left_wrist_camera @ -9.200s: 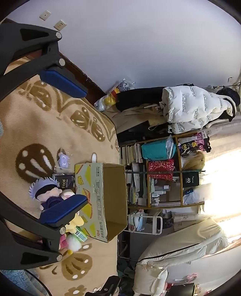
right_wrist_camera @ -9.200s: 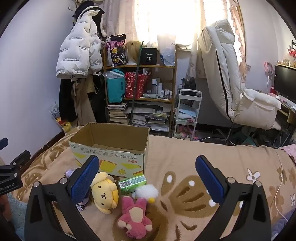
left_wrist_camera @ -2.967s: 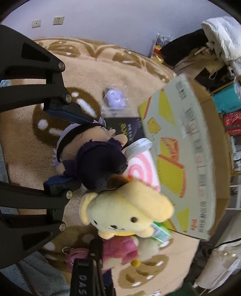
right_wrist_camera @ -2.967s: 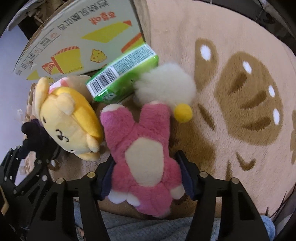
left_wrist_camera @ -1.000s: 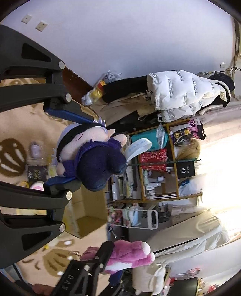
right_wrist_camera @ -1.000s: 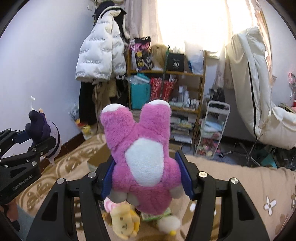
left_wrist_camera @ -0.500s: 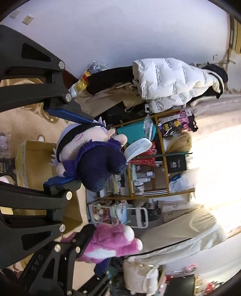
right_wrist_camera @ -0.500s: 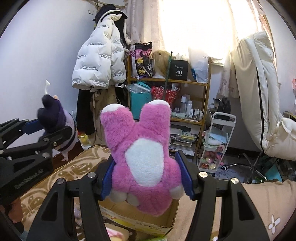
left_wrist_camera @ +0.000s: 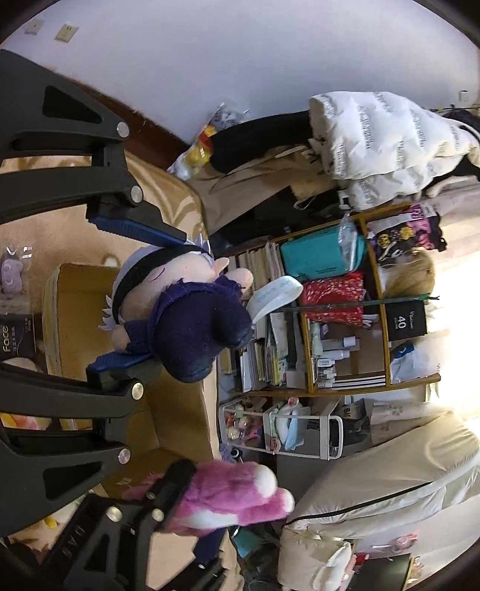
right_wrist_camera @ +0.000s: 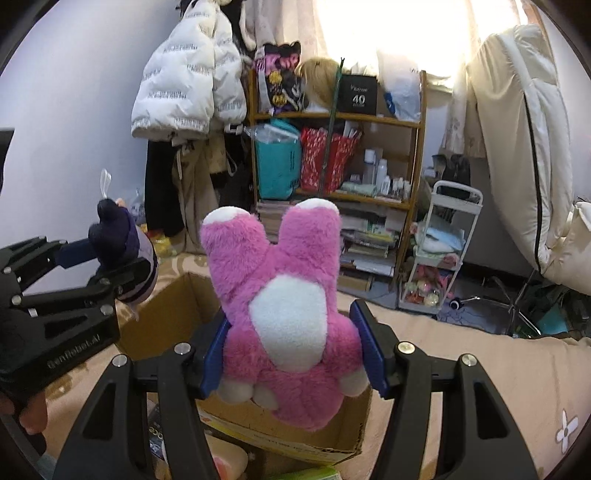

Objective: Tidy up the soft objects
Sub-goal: 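Carry the doll and bunny over the box and open both tools, then withdraw both tools from the box and lower toward the remaining toys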

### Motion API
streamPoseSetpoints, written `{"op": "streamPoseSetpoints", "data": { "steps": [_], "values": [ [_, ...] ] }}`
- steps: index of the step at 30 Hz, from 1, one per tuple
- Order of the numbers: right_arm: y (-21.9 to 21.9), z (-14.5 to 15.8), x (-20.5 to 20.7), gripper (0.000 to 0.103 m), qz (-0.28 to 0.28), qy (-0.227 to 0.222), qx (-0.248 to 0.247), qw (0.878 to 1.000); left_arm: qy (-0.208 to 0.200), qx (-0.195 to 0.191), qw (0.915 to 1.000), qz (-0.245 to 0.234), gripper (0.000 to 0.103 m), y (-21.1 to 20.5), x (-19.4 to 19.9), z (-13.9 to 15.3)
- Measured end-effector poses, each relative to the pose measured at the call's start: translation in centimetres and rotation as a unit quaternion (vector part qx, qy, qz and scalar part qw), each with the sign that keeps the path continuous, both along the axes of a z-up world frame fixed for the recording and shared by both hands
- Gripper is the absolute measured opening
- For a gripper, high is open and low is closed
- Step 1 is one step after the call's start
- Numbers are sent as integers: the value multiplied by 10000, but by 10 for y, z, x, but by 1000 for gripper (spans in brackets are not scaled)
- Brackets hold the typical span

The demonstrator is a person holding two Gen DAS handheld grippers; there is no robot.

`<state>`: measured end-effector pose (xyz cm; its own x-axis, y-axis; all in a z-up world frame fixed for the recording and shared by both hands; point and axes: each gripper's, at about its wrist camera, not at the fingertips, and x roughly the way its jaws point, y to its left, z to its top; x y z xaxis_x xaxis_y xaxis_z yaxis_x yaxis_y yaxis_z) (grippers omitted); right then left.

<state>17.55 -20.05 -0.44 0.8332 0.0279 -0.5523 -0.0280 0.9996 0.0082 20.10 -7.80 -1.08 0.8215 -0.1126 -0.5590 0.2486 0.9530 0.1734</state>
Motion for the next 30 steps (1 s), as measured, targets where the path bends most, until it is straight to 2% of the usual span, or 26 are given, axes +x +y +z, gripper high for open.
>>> {"op": "streamPoseSetpoints", "data": {
  "steps": [6,13,18,20,26,30],
  "values": [
    [2,-13,3,66,-35,194,-47,9998,348,-92,9993,-38,52,0,7,-16],
    [-3,-23,6,67,0,428,192,9989,618,-170,9978,-175,54,-1,6,-29],
    [-7,-27,5,70,31,537,296,9981,626,-152,9978,-142,67,0,4,-31],
    [-8,-27,5,74,22,574,327,9978,605,-172,9980,-105,76,1,1,-30],
    [-11,-24,-6,93,-19,626,533,9966,558,-132,9983,40,89,9,-5,-25],
    [-7,-21,-16,103,29,643,465,9968,577,-177,9981,83,91,16,-10,-21]
  ]
}}
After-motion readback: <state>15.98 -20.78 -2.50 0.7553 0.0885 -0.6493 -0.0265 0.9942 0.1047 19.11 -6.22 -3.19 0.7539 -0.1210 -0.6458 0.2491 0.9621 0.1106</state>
